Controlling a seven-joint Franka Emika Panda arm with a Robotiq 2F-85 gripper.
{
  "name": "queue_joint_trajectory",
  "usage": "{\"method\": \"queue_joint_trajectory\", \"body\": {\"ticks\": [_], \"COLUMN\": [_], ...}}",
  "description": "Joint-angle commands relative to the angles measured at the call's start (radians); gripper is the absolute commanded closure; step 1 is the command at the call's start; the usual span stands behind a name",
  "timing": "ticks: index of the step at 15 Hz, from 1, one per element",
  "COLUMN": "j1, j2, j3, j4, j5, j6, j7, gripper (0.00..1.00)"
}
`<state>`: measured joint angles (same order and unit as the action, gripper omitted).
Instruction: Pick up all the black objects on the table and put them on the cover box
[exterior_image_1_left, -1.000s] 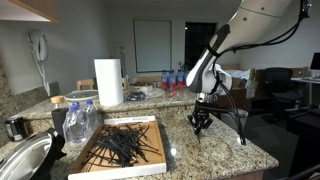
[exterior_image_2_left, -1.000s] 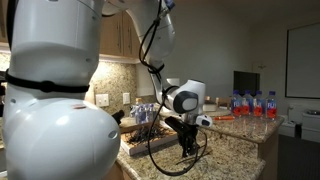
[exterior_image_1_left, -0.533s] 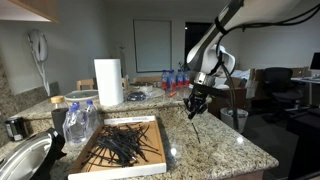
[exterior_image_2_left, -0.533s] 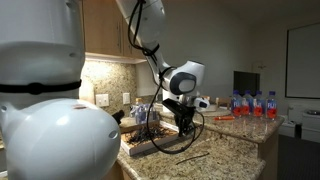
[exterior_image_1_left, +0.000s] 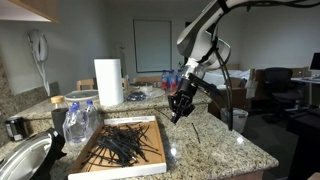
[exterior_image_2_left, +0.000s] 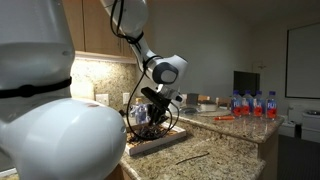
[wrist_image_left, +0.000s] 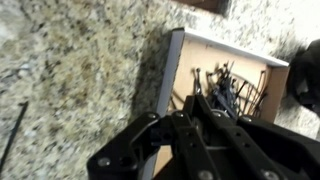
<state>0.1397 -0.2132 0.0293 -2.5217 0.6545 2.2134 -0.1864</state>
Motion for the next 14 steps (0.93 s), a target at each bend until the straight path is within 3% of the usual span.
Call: {"method": "queue_joint_trajectory", "body": {"ticks": [1,4,6,7,8,10,14], "j1": [0.076,0.137,0.165,0.177,0.182,0.183,0.15], "j2": [-0.019,0.049,0.121,0.165,0.202,0.289,0.401], "j3": [0.05,0.108,0.159,0.19,0.209,0.238,0.225], "j4": [-0.047,-0.014,0.038,0.076,0.108,0.185,0.294], "j5": [0.113,0.181,0.193,0.184,0.172,0.122,0.007], "j6": [-0.085,-0.123,-0.073,-0.017,0.022,0.145,0.29], "j7": [-0.095,-0.182,-0.207,-0.189,-0.182,-0.159,-0.131], "gripper": [0.94,0.94,0.94,0.68,0.68,0.56,0.3]}}
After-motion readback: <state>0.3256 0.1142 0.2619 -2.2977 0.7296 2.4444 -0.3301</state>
